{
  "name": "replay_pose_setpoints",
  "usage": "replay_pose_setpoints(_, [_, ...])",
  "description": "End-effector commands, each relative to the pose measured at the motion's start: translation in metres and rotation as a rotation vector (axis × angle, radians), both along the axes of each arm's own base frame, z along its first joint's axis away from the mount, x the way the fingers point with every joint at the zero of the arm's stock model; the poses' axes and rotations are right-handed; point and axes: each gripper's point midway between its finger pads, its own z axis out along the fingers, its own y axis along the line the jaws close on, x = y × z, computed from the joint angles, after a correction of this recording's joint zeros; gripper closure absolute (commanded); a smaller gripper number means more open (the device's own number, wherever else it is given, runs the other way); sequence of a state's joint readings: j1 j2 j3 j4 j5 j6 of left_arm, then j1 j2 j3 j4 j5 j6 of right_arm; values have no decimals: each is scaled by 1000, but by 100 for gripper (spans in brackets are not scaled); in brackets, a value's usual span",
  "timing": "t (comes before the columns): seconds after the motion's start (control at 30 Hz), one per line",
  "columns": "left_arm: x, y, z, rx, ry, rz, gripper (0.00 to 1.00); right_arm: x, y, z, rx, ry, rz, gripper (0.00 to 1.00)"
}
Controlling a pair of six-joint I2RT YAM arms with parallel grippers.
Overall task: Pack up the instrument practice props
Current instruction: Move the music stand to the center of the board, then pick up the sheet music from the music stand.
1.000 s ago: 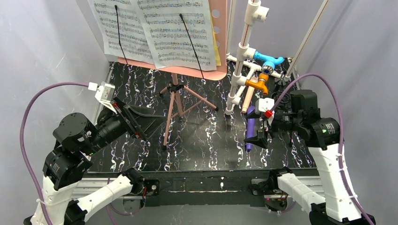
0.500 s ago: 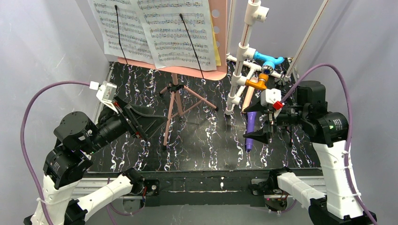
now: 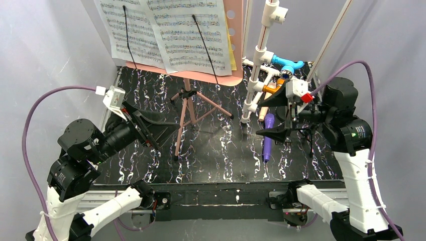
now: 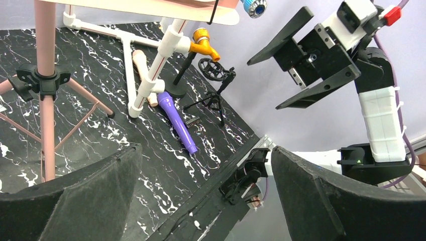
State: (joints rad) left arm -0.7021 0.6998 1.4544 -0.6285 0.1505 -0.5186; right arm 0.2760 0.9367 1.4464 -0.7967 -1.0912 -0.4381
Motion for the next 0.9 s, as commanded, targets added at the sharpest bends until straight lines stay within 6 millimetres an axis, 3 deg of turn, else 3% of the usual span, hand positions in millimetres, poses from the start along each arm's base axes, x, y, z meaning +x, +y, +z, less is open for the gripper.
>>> replay_pose_setpoints(0.0, [6, -6, 2, 10, -35, -10, 0, -1, 4, 36, 90, -102, 21, 0])
replay_pose_setpoints(0.13, [10, -10, 11, 0, -73, -17, 0, 5, 8, 48, 123, -113, 27, 0])
replay_pose_setpoints(0.47, [27, -31, 59, -118, -124, -35, 0, 13, 14, 82, 214, -133, 28, 0])
replay_pose_setpoints(0.53, [33, -24, 64, -117, -149, 14, 0, 15, 15, 92, 244, -119, 27, 0])
replay_pose_setpoints(0.57, [41, -7, 69, -109, -184, 117, 0, 20, 18, 100, 279, -58, 14, 0])
replay_pose_setpoints(0.67, [53, 16, 78, -85, -198, 254, 0, 22, 22, 106, 311, -17, 20, 0])
replay_pose_setpoints(0.87, [78, 21, 84, 39, -159, 352, 0, 27, 25, 107, 319, 15, 23, 0])
